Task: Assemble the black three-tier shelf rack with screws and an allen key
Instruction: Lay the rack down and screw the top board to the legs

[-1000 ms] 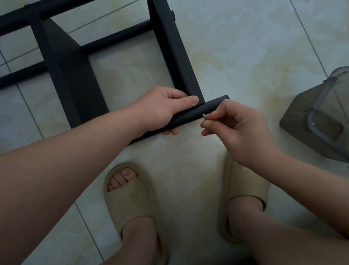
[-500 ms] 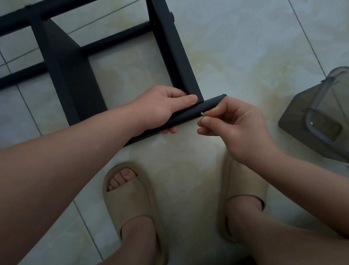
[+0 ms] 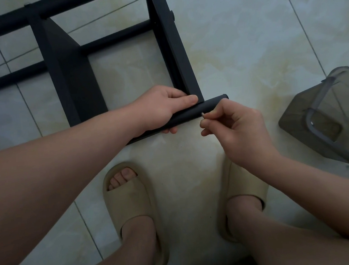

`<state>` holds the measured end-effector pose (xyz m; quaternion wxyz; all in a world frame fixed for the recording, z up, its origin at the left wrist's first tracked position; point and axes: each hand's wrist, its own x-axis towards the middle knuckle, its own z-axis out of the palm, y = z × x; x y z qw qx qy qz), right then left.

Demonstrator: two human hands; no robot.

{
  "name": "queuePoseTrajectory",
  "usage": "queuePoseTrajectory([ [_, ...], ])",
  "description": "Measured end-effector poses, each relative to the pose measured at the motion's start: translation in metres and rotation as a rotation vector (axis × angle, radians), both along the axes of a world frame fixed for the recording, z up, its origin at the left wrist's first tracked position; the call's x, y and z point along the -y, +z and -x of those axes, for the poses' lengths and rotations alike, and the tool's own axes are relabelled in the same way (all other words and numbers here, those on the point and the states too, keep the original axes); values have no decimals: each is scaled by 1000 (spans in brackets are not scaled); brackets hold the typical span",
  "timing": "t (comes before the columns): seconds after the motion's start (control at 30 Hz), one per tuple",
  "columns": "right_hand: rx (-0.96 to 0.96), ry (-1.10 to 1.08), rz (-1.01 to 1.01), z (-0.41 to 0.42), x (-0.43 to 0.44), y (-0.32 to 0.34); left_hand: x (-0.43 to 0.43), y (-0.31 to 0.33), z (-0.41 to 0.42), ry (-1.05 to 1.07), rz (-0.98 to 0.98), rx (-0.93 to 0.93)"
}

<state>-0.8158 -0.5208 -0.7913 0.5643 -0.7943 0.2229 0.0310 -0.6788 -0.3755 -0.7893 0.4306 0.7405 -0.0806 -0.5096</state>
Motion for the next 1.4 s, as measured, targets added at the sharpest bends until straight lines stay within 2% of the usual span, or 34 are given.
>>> queuePoseTrajectory([
  [0.1,18,19,40,1,-2,0,0,0,0,-1,5,0],
  [0.27,9,-35,-26,2,-4,-2,0,-1,0,-3,3,4],
  [0.47,-13,-246,-431,0,-10,0,0,-1,0,-1,5,7],
  [0.63,-71,-281,-600,0,-6,2,-1,-1,0,-11,1,10],
  [0.8,-91,-264,-624,-2,-4,4,-1,-1,1,-12,1,33],
  [1.03,-72,-179,-427,-7,-2,8,1,-3,1,-3,5,41],
  [1.33,-161,-352,-714,-8,-4,14,1,-3,-1,20,6,-3],
  [1.4,-162,-358,-720,-10,-4,14,1,-4,0,26,7,-3],
])
